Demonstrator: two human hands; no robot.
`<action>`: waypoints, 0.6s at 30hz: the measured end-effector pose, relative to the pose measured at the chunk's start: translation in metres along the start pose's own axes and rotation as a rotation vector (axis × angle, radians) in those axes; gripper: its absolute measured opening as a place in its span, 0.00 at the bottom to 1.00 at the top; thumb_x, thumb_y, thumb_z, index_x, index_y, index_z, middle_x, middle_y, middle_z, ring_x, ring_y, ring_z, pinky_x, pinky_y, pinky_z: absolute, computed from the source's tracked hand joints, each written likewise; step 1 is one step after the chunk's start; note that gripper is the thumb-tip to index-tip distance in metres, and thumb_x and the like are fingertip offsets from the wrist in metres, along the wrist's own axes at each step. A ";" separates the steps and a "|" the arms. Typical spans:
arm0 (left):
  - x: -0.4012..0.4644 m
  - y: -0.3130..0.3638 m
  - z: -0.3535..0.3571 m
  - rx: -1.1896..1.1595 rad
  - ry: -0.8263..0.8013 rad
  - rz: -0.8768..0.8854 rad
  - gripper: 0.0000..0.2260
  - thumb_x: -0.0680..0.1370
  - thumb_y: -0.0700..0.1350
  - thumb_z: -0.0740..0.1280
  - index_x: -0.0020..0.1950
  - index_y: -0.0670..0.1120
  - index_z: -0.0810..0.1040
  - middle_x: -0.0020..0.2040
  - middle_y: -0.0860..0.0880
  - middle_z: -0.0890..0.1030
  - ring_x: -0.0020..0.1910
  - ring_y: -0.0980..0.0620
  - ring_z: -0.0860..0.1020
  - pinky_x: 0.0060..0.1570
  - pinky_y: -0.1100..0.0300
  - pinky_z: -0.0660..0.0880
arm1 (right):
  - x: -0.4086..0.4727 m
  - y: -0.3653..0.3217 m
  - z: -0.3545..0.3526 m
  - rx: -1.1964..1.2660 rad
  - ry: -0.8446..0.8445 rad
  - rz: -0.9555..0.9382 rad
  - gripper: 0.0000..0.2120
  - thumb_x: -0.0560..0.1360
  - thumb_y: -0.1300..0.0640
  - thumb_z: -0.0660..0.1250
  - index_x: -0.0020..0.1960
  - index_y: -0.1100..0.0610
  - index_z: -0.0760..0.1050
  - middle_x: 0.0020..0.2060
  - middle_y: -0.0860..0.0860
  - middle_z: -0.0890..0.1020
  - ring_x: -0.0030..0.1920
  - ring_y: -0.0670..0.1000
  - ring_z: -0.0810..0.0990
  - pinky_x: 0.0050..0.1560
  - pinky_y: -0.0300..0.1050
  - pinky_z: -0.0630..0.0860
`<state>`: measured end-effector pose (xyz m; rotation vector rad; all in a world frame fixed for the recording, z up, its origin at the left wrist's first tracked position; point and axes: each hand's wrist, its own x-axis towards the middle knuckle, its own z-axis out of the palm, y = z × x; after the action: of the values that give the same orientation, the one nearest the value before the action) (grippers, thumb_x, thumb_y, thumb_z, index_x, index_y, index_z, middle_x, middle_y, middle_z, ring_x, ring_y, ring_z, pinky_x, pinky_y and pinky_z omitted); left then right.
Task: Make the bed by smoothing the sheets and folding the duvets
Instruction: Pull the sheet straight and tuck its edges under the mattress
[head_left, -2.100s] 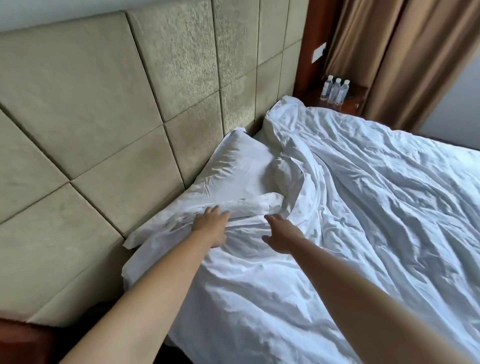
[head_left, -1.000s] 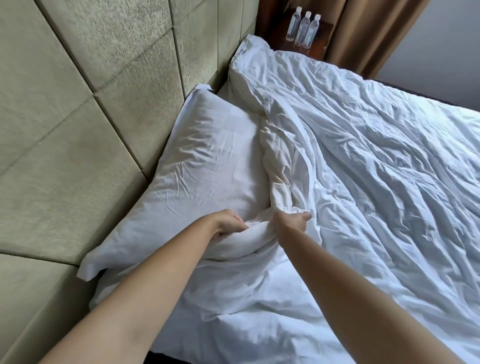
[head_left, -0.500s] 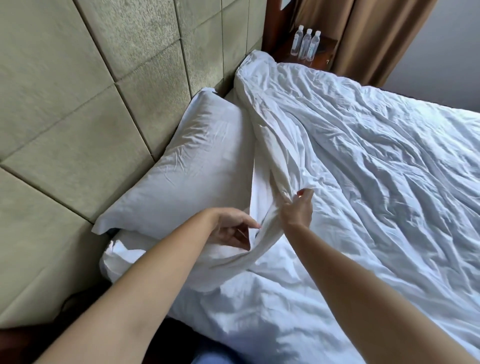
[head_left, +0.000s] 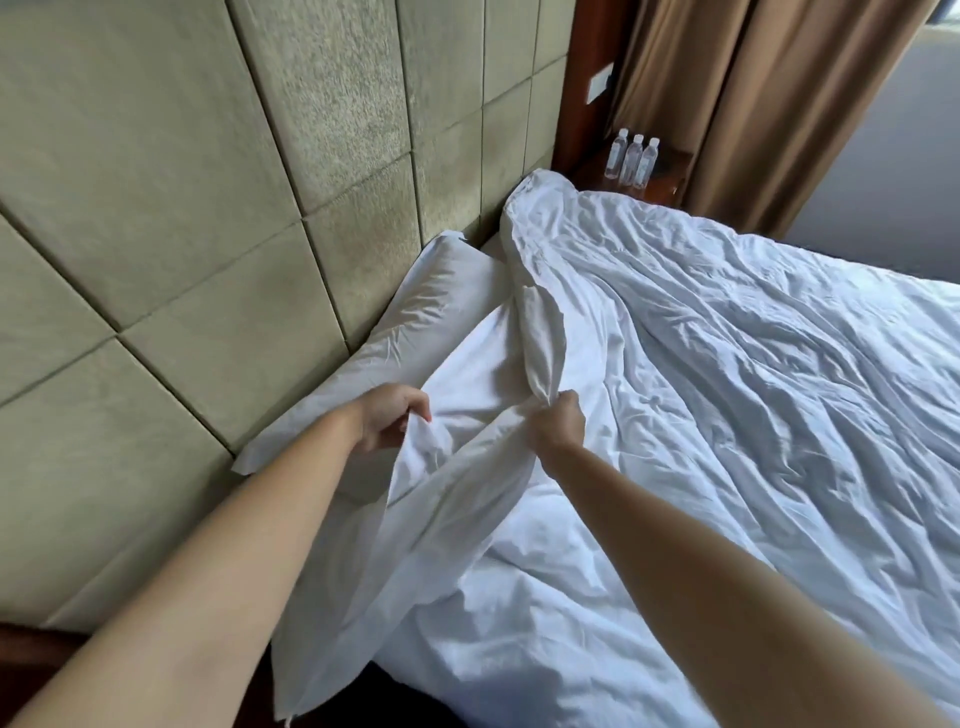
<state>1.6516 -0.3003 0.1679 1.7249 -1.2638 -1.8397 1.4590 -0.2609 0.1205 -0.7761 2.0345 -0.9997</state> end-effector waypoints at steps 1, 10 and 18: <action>-0.008 0.006 -0.012 -0.043 0.042 0.013 0.13 0.66 0.34 0.62 0.24 0.46 0.65 0.21 0.50 0.63 0.19 0.55 0.62 0.25 0.63 0.59 | -0.005 -0.012 0.006 0.030 -0.003 -0.013 0.10 0.75 0.64 0.59 0.56 0.63 0.68 0.49 0.57 0.76 0.49 0.57 0.75 0.46 0.46 0.72; -0.029 0.022 -0.121 -0.478 0.194 0.153 0.17 0.54 0.42 0.60 0.40 0.38 0.76 0.29 0.42 0.79 0.26 0.45 0.75 0.32 0.63 0.73 | -0.067 -0.129 0.099 0.231 -0.268 -0.339 0.12 0.76 0.64 0.55 0.36 0.52 0.61 0.34 0.47 0.67 0.41 0.50 0.66 0.40 0.42 0.65; 0.012 -0.058 -0.141 -0.207 0.320 -0.021 0.09 0.54 0.43 0.62 0.29 0.46 0.62 0.32 0.48 0.64 0.32 0.50 0.61 0.35 0.59 0.59 | -0.047 -0.068 0.195 -0.005 -0.554 0.012 0.03 0.76 0.60 0.58 0.47 0.54 0.65 0.46 0.56 0.74 0.34 0.50 0.71 0.23 0.36 0.64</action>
<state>1.7975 -0.3296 0.1334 1.8296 -0.9008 -1.5613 1.6559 -0.3374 0.1094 -0.9226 1.5597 -0.6744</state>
